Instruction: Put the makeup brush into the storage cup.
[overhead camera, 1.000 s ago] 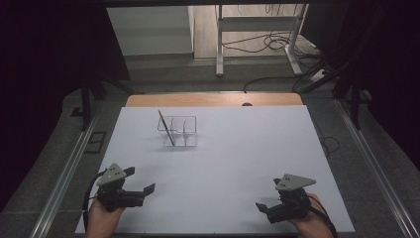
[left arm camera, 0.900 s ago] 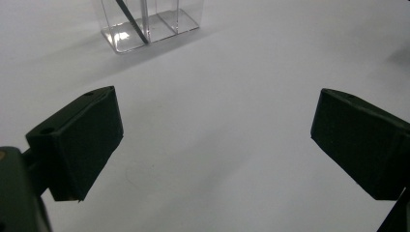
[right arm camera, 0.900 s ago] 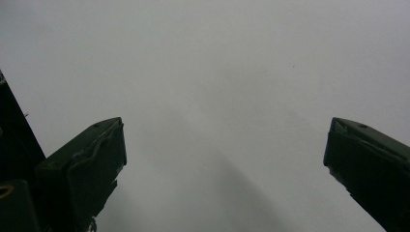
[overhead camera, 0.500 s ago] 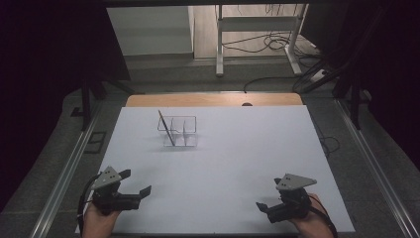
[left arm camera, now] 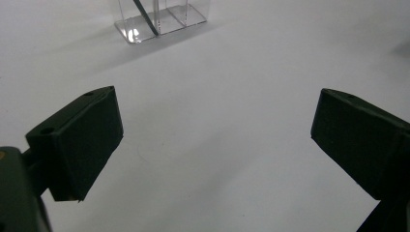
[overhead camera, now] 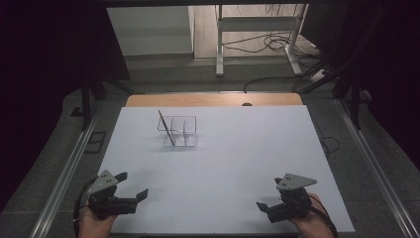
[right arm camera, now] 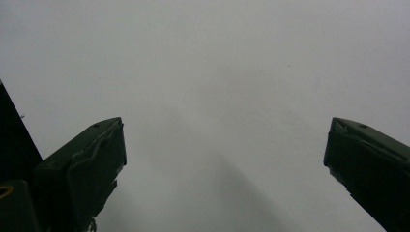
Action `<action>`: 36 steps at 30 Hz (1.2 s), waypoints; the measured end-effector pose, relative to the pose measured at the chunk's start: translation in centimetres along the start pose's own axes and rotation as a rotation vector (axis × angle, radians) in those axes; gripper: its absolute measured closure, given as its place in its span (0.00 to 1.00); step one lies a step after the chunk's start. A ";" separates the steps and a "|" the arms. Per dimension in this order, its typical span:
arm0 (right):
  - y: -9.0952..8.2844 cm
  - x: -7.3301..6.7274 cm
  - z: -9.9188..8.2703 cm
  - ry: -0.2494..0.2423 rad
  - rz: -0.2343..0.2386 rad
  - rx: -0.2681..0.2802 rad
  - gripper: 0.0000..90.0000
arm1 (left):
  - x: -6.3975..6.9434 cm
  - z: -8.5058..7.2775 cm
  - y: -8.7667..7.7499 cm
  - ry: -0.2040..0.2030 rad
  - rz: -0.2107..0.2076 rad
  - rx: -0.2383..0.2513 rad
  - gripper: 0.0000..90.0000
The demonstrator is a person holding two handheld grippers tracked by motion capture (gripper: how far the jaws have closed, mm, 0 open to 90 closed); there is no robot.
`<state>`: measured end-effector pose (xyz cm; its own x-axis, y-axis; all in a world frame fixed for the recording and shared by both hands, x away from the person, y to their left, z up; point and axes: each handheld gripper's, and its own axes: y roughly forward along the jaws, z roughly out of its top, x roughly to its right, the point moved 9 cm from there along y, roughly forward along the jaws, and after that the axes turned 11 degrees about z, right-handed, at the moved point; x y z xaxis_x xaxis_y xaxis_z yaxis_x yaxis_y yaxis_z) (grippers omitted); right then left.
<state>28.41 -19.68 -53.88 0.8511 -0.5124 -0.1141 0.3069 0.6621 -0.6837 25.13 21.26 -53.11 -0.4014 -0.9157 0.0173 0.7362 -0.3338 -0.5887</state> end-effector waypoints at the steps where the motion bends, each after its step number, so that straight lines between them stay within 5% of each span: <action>1: 0.0 0.0 0.0 0.000 0.000 0.000 0.02 | 0.0 -0.1 -0.1 0.000 0.001 0.000 0.05; 36: -0.1 0.2 -0.1 0.004 -0.009 0.001 0.02 | -1.1 -2.2 -2.6 -0.017 0.055 0.001 0.05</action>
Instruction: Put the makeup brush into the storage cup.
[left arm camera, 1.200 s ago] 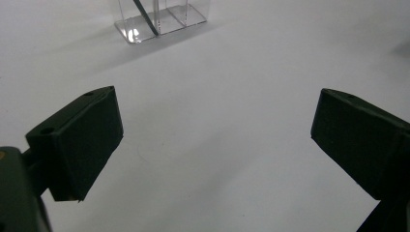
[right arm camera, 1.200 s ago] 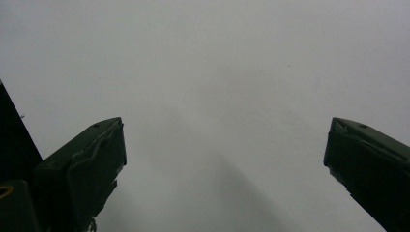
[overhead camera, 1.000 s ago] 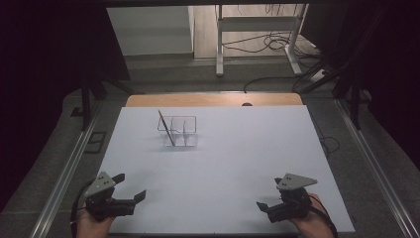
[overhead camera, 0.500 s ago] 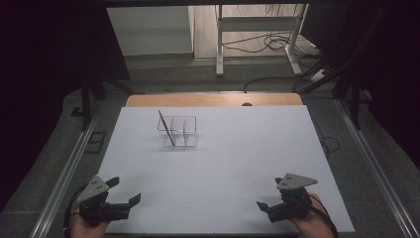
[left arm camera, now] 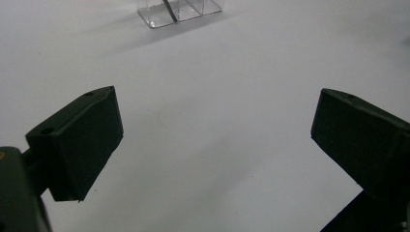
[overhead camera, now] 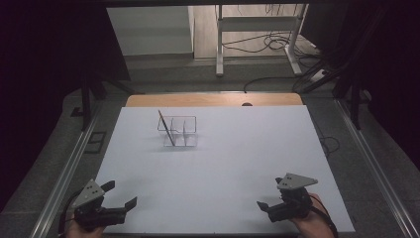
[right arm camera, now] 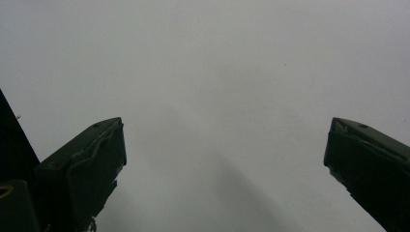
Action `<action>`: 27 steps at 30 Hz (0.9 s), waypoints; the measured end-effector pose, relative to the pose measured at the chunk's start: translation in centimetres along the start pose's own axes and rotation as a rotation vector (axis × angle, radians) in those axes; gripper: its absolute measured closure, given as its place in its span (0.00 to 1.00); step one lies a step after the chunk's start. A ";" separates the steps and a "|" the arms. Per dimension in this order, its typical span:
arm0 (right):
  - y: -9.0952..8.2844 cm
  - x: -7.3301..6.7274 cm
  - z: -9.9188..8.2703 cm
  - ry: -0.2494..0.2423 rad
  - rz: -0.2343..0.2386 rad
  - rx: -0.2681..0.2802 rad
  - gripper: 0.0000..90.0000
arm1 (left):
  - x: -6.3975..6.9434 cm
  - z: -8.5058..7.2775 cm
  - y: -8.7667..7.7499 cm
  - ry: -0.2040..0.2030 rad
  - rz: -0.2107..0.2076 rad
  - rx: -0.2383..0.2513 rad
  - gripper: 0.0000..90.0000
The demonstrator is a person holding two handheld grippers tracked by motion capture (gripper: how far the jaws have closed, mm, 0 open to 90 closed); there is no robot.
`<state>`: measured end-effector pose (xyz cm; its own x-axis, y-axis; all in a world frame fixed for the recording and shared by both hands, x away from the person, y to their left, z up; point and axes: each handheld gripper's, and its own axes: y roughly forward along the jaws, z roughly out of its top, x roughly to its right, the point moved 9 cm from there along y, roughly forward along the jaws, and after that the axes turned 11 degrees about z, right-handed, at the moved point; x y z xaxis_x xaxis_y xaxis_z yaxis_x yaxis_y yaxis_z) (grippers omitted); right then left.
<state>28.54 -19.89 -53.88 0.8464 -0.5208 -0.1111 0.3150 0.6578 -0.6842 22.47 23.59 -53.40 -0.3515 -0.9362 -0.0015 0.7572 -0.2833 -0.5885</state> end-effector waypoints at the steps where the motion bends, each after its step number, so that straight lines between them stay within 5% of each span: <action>1: 0.0 0.0 0.0 0.000 0.000 0.000 0.02 | 0.0 -0.1 -0.1 0.002 0.005 0.000 0.05; 27: -0.8 0.7 -0.1 0.051 -0.027 0.033 0.00 | 0.0 -1.2 -0.7 0.033 0.040 -0.013 0.05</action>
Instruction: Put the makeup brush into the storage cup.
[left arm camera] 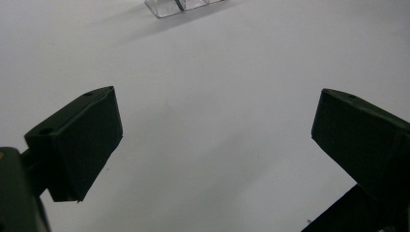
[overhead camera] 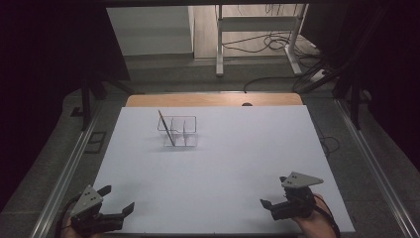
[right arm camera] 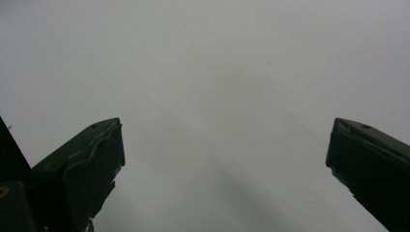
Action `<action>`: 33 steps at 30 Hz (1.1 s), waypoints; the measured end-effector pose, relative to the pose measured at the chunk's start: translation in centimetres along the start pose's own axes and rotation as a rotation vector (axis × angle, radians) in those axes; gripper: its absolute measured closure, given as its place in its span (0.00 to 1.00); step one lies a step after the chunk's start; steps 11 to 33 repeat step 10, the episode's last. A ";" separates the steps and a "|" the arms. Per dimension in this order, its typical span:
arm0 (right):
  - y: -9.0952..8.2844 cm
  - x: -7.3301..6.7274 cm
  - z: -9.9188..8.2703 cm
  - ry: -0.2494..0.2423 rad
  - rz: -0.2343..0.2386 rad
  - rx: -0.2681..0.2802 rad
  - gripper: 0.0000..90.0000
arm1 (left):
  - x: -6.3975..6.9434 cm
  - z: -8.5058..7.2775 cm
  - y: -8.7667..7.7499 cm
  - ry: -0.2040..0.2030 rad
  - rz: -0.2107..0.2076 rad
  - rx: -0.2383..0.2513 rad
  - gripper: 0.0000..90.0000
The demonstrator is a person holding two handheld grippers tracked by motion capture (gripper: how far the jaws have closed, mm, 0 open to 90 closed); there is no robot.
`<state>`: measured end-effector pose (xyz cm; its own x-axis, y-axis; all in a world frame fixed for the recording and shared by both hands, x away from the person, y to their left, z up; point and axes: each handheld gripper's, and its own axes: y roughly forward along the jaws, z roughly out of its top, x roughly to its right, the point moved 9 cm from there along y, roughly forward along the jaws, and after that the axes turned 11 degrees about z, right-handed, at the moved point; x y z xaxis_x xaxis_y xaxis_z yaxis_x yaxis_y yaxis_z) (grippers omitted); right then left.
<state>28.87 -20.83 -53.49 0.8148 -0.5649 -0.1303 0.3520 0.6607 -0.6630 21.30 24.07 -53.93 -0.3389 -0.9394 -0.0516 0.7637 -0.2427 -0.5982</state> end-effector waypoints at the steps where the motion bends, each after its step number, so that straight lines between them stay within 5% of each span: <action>1: -0.1 0.1 0.0 0.002 -0.003 0.005 0.00 | 0.0 0.0 0.0 0.001 0.000 -0.001 0.05; 33: -0.7 0.5 -0.2 0.018 -0.019 0.024 0.00 | 0.0 0.0 0.1 -0.005 -0.003 -0.005 0.05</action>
